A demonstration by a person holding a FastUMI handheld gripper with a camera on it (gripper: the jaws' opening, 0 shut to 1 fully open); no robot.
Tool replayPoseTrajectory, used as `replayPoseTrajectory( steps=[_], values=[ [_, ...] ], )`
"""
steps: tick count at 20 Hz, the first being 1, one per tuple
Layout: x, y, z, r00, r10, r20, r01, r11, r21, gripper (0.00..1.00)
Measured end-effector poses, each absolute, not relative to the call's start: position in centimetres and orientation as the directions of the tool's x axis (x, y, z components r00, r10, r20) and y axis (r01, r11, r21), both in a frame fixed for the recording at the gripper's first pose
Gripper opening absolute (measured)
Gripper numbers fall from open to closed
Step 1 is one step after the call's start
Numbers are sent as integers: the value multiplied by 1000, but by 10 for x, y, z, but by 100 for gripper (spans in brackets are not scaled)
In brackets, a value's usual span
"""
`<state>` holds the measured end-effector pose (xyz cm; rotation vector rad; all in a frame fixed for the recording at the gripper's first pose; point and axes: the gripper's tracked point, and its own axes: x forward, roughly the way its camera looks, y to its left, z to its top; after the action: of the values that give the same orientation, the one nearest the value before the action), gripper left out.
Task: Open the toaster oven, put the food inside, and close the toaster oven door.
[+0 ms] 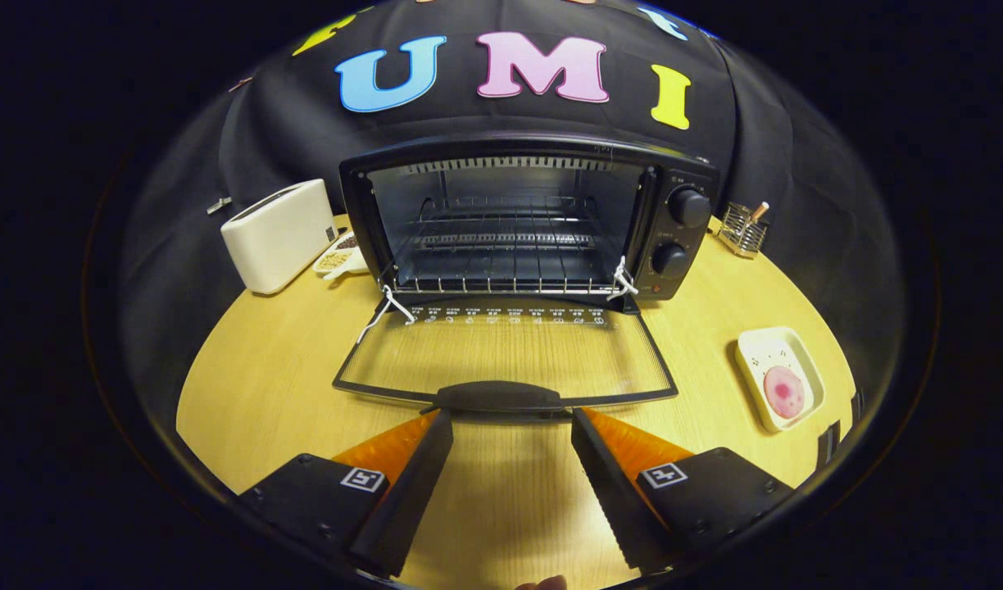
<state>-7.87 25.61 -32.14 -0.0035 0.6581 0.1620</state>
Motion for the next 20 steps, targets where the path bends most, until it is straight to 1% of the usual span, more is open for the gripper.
replayPoseTrajectory(
  steps=[7, 13, 16, 20],
  values=[
    [-54, 207, -250, 861, 163, -481, -153, 986, 59, 96],
    [-41, 133, -198, 916, 153, -372, -142, 988, 56, 96],
    [-38, 80, -196, 912, 137, -387, -128, 991, 49, 96],
    [-29, 1, -209, 872, 124, -474, -113, 992, 51, 96]
  ],
)
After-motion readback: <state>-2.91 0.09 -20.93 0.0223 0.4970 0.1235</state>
